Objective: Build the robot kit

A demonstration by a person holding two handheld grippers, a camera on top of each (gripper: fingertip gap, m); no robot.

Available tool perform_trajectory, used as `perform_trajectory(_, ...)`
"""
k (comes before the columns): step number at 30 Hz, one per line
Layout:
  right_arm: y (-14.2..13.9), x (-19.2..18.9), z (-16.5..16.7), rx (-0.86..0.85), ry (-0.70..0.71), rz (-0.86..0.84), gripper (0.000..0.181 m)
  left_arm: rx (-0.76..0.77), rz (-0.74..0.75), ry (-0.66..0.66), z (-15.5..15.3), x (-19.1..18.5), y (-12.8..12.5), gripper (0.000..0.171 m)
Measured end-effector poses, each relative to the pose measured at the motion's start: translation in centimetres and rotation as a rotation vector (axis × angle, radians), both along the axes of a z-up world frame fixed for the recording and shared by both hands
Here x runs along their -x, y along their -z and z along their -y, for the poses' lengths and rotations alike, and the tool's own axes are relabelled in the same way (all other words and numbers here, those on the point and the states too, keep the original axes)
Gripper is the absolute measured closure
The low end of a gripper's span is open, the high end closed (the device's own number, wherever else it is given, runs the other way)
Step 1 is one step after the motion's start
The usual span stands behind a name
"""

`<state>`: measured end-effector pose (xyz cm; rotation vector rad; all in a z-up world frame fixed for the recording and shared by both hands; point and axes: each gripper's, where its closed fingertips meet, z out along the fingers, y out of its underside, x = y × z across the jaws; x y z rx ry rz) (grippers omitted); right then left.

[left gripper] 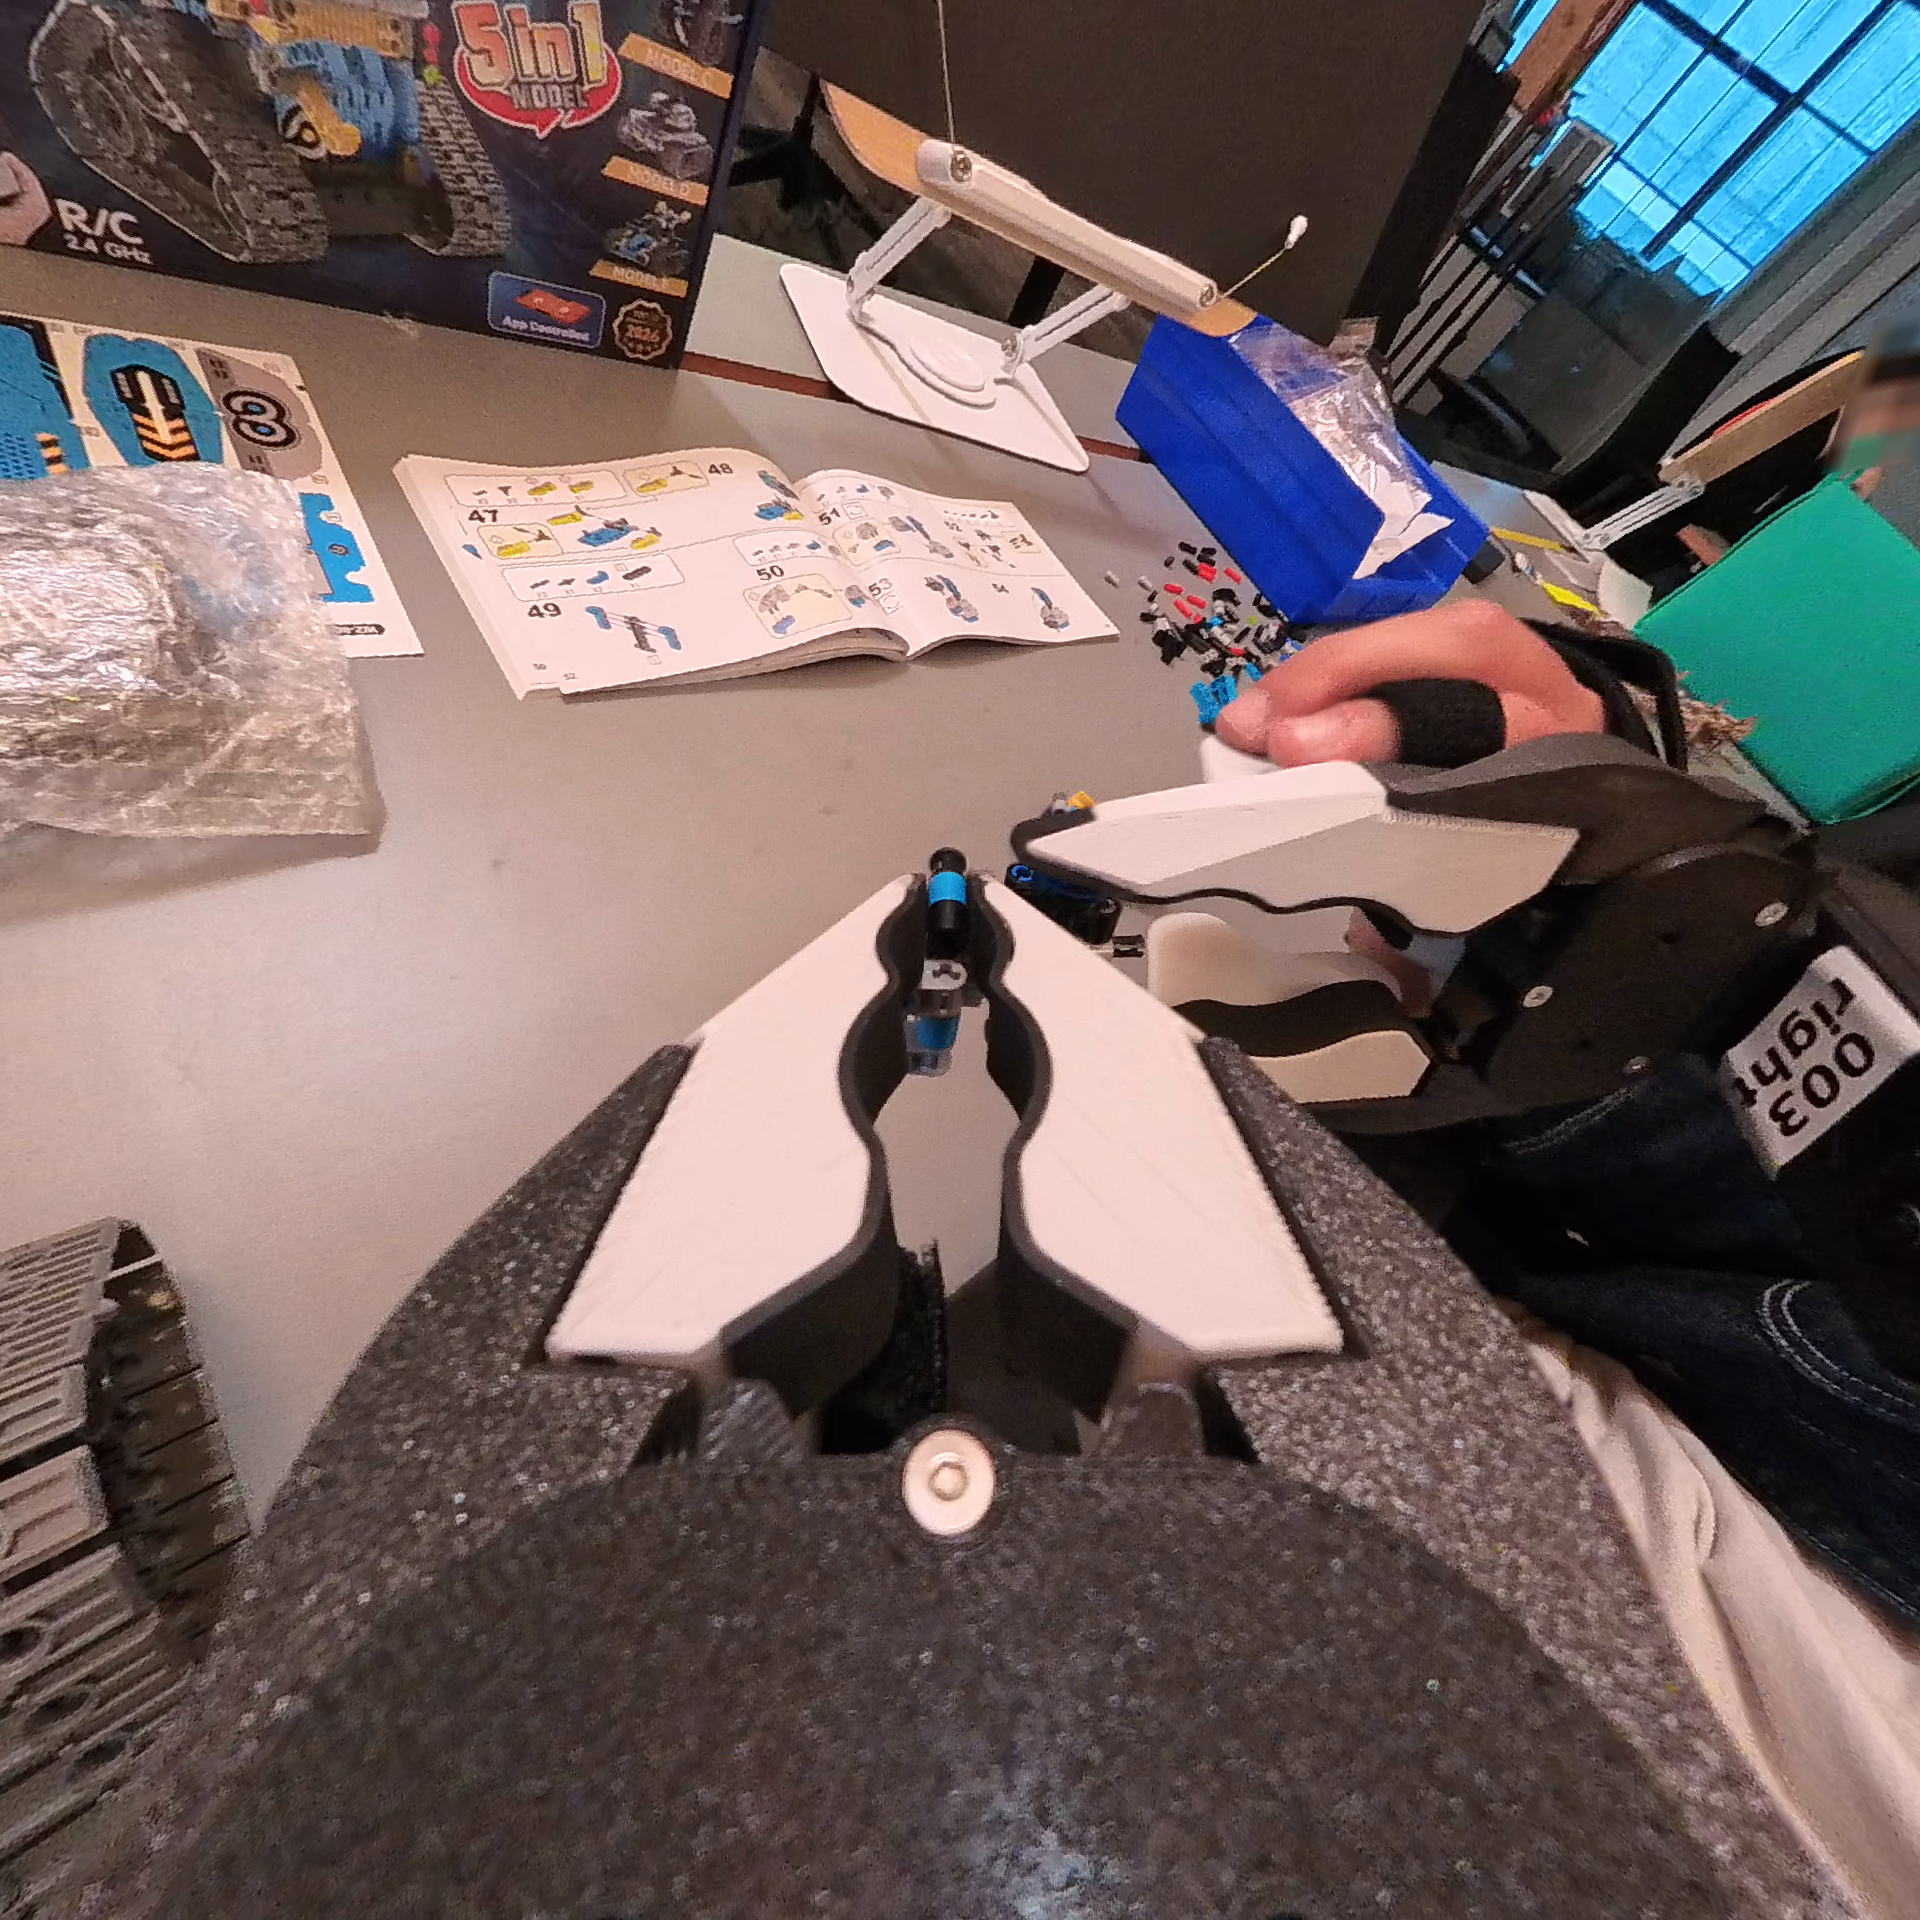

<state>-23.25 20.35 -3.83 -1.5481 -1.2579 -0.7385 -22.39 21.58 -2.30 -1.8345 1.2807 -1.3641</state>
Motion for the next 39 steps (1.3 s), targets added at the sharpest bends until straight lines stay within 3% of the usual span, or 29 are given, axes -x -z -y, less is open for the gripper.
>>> perform_trajectory(18, 0.2, -0.1, 0.4, 0.074, 0.031, -0.039, 0.138, -0.024, -0.003, 0.042, 0.4, -0.1, 0.3, 0.164)
perform_trajectory(27, -0.4, 0.8, 1.0, 0.099, -0.040, -0.189, 0.137, 0.006, 0.001, 0.061, 0.4, 0.3, 0.2, 0.164)
perform_trajectory(30, -0.8, 0.7, 1.3, 0.108, -0.044, -0.194, 0.119, 0.040, 0.000, 0.061, 0.0, 0.5, 0.4, 0.165)
perform_trajectory(34, -0.6, 0.8, 1.4, 0.127, -0.042, -0.152, 0.119, 0.086, 0.017, 0.084, 0.2, 0.7, 0.1, 0.164)
perform_trajectory(38, 0.0, 0.9, 1.0, 0.125, -0.035, -0.082, 0.128, 0.112, 0.026, 0.104, 0.6, 0.8, -0.1, 0.164)
perform_trajectory(39, -0.1, 1.0, 1.0, 0.106, -0.038, -0.069, 0.138, 0.107, 0.021, 0.106, 0.6, 0.9, -0.1, 0.164)
